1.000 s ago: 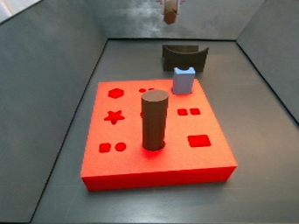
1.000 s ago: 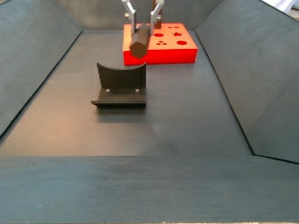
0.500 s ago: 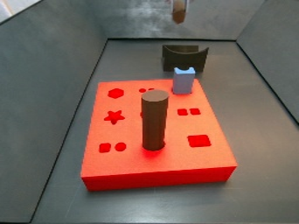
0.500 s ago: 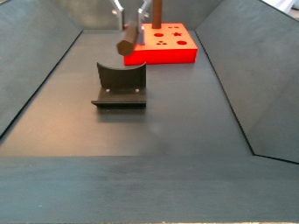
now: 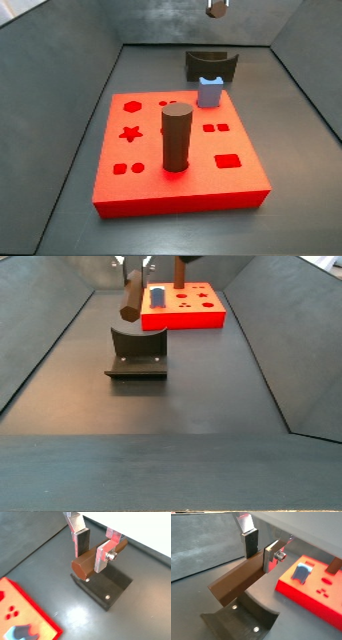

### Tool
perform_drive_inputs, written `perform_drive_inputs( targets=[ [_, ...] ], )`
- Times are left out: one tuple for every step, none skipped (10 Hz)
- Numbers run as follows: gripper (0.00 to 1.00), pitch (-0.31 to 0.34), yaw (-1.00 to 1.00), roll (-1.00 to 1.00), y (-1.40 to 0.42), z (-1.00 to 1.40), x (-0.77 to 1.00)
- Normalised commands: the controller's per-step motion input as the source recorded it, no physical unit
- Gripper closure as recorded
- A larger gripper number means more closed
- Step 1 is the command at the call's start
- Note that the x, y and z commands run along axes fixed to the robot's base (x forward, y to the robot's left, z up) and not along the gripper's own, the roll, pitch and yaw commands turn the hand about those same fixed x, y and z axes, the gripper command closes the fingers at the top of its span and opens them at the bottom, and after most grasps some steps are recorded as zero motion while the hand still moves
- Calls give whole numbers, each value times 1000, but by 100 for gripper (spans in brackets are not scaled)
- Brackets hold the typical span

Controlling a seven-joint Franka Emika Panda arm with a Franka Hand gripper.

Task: Pick up the hexagon object. Move up. Place the hexagon object on the fixture. Regrasp the hexagon object. Move to above the board. Insert the hexagon object.
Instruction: Place the hexagon object on the fixture.

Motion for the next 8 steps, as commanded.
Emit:
perform_drive_inputs(
  targets=[
    [100, 111, 7, -1000, 39, 11, 15],
    [100, 123, -12, -1000, 37, 4, 25],
    [100, 145, -50, -923, 40, -7, 54],
    [100, 138, -75, -694, 44, -8, 67],
    [100, 121, -92, -519, 44, -9, 69],
    [100, 105, -100, -401, 44, -10, 65],
    [100, 69, -104, -241, 24, 1, 51],
    [100, 180, -45, -1000, 131, -1000, 116]
  ],
)
